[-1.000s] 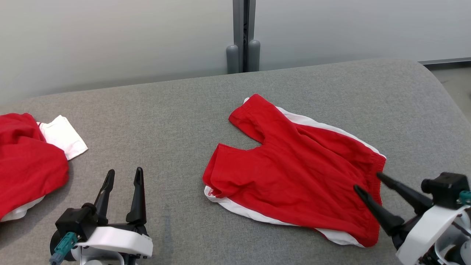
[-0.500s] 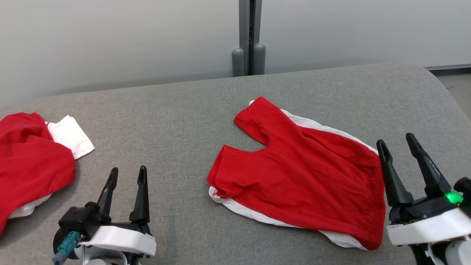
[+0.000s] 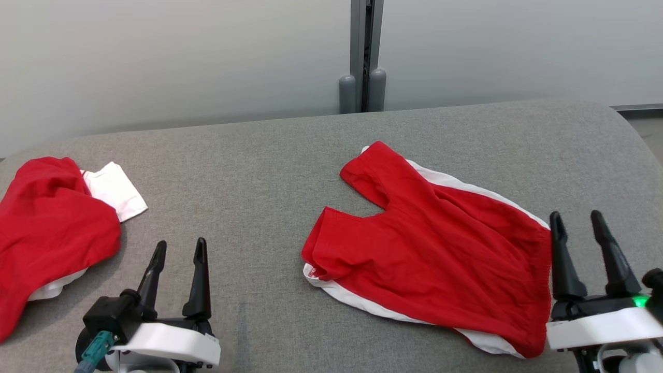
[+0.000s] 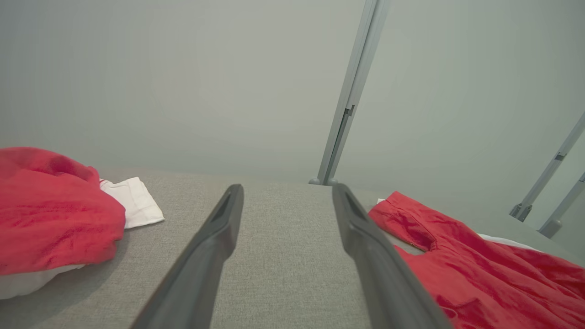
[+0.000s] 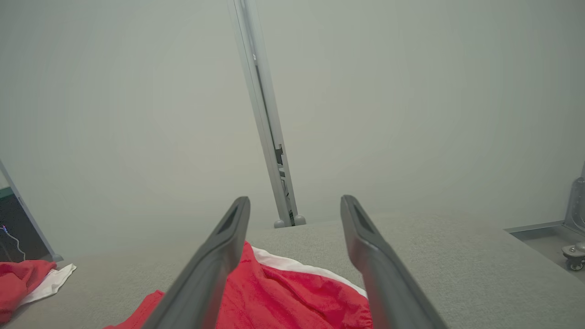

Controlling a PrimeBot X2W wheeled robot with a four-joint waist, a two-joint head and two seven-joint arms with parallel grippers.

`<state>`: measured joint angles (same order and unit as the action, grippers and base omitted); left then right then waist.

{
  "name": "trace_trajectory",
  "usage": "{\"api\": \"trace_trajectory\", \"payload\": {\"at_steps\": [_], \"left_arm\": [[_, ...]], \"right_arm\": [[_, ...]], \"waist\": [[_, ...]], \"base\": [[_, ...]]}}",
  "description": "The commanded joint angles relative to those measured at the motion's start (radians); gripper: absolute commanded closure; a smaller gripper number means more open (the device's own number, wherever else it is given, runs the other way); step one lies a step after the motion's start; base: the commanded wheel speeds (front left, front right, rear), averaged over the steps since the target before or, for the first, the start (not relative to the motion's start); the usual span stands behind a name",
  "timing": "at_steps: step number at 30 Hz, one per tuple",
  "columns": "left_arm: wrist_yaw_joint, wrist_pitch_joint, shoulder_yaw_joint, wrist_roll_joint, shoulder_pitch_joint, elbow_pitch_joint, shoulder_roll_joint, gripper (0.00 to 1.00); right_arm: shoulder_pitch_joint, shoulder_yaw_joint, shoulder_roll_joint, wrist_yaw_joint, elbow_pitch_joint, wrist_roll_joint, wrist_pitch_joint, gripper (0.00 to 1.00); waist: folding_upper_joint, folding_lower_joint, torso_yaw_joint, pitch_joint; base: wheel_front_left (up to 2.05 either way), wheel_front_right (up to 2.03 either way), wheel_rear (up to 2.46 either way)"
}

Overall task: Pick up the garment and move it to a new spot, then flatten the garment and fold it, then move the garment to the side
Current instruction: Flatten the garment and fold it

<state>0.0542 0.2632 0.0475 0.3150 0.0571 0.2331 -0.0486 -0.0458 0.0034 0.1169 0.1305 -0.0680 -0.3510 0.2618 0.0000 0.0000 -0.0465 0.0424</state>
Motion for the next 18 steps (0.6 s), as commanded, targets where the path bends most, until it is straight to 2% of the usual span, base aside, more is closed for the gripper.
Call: {"api": "trace_trajectory", "payload": {"at_steps": [1,18], "left_arm": [[-0.005,0.002,0.004,0.007,-0.008,0.002,-0.003,0.0],[-0.018,0.002,-0.006,-0.003,-0.008,-0.01,-0.003,0.0]], "right_arm": [[0.007,0.019,0.007,0.001,-0.008,0.001,0.004,0.0],[-0.033,0.118,0.05,0.001,-0.078,-0.024,0.005,0.0]], "waist": [[0.0,0.0,0.0,-0.004],[0.0,0.0,-0.002,-0.013]], "base": [[0.0,0.0,0.0],[0.0,0.0,0.0]]}}
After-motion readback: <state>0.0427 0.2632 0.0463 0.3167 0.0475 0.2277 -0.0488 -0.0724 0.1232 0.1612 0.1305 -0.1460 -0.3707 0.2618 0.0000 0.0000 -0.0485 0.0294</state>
